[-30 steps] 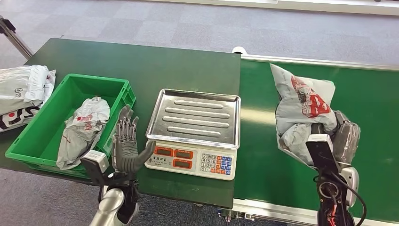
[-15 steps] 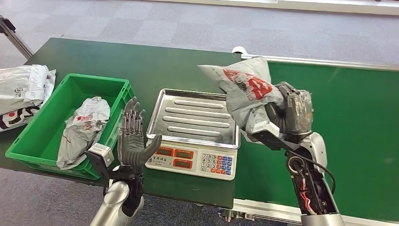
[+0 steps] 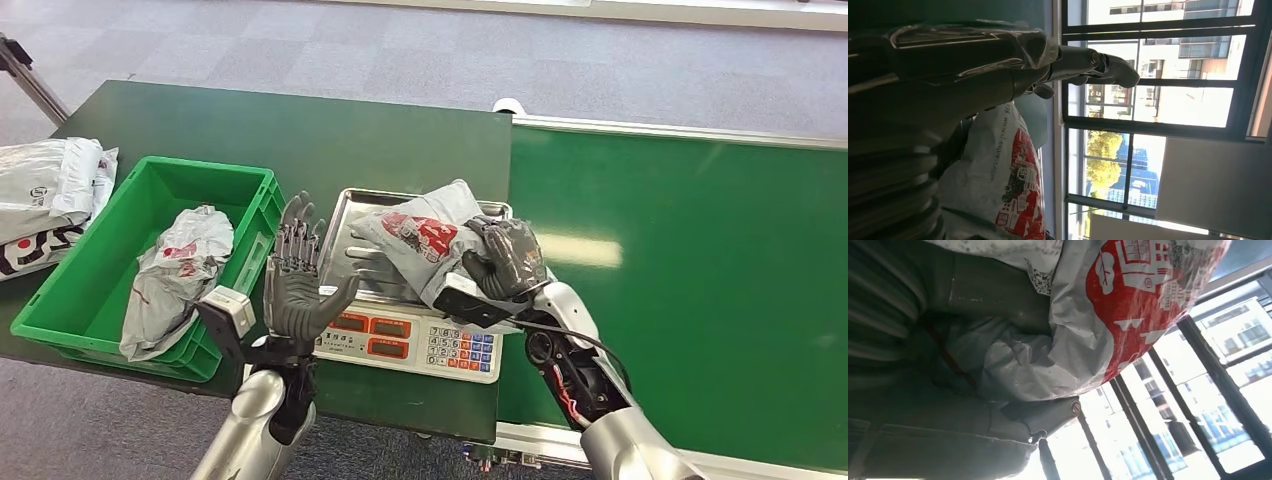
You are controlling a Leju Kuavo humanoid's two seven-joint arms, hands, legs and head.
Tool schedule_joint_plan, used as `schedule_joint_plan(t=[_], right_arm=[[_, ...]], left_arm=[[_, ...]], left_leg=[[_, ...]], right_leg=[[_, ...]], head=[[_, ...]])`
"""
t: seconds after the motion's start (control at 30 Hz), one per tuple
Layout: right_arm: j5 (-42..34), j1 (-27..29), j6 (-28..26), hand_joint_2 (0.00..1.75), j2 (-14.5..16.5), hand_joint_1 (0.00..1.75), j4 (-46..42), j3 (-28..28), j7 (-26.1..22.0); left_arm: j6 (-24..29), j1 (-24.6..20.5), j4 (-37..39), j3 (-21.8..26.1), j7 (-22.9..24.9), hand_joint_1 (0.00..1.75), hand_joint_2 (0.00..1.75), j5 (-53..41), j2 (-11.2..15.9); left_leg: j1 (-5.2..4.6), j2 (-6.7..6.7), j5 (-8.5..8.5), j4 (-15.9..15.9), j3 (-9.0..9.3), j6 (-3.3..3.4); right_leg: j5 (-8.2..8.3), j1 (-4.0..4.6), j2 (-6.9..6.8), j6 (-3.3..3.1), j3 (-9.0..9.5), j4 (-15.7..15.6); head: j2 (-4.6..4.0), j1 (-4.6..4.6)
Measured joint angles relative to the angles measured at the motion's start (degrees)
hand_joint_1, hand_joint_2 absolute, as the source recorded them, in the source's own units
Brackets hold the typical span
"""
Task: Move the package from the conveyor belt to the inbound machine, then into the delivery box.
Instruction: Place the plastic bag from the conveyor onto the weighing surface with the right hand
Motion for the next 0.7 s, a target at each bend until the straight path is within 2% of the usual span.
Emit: schedule_joint_plan(t=[0.07, 0.17, 0.2, 0.3, 0.43, 0.53, 0.7], right_arm=[[-1.4, -0.1, -1.2, 1.75, 0.7, 1.75, 2.2, 0.1, 0.2], [-5.4, 0.3, -2.2, 1.75, 1.7, 0.87, 3.8, -0.1, -1.4], [-7.9, 0.7, -1.6, 1.75, 2.1, 0.43, 4.0, -0.4, -2.5], [-14.3, 2.4, 1.0, 1.75, 3.1, 0.00, 4.1, -1.5, -6.0], [-18.5, 4.8, -0.4, 1.75, 4.0, 0.00, 2.7, -2.8, -9.1], [-23.8, 7.8, -1.2, 1.75, 4.4, 0.00, -1.6, -4.6, -9.9], [-29.9, 13.1, 5.0, 1.75, 4.0, 0.00, -10.8, -6.5, -6.7]], left_arm=[[0.0, 0.0, 0.1, -0.1, 0.2, 0.00, 1.75, 0.1, -0.1], [-0.1, -0.1, 0.5, -0.4, 0.3, 0.00, 1.75, 0.2, -0.2], [-0.1, -0.2, 0.6, -0.6, 0.5, 0.00, 1.75, 0.3, -0.2], [-0.5, -0.7, 1.2, -1.4, 0.9, 0.00, 1.75, 0.5, -0.5], [-0.6, -1.4, 2.1, -2.0, 1.3, 0.00, 1.75, 0.8, -0.8], [-0.4, -1.4, 2.6, -2.2, 1.6, 0.00, 1.75, 1.3, -1.0], [-0.2, -1.4, 3.6, -2.5, 1.8, 0.00, 1.75, 1.5, -1.0]], left_leg=[[0.00, 0.02, 0.00, 0.0, 0.01, 0.00], [0.00, 0.02, 0.00, 0.0, 0.03, 0.00], [0.00, 0.02, 0.00, 0.0, 0.04, 0.00], [0.00, 0.04, 0.00, 0.0, 0.04, 0.00], [0.00, 0.04, 0.00, 0.0, 0.04, 0.00], [0.00, 0.01, 0.00, 0.0, 0.04, 0.00], [-0.01, 0.02, -0.01, 0.0, 0.03, 0.00]], right_leg=[[0.00, 0.00, 0.00, 0.00, 0.00, 0.0], [0.00, 0.00, 0.01, 0.00, 0.00, 0.0], [0.00, 0.00, 0.00, 0.00, 0.00, 0.0], [0.00, 0.00, 0.01, 0.00, 0.00, 0.0], [0.00, 0.00, 0.01, 0.00, 0.00, 0.0], [0.00, 0.00, 0.01, 0.00, 0.00, 0.0], [0.00, -0.01, 0.01, 0.00, 0.00, 0.0]], head=[[0.00, 0.01], [0.00, 0.01], [0.00, 0.01], [0.00, 0.00], [0.00, 0.00], [0.00, 0.00], [0.00, 0.02]])
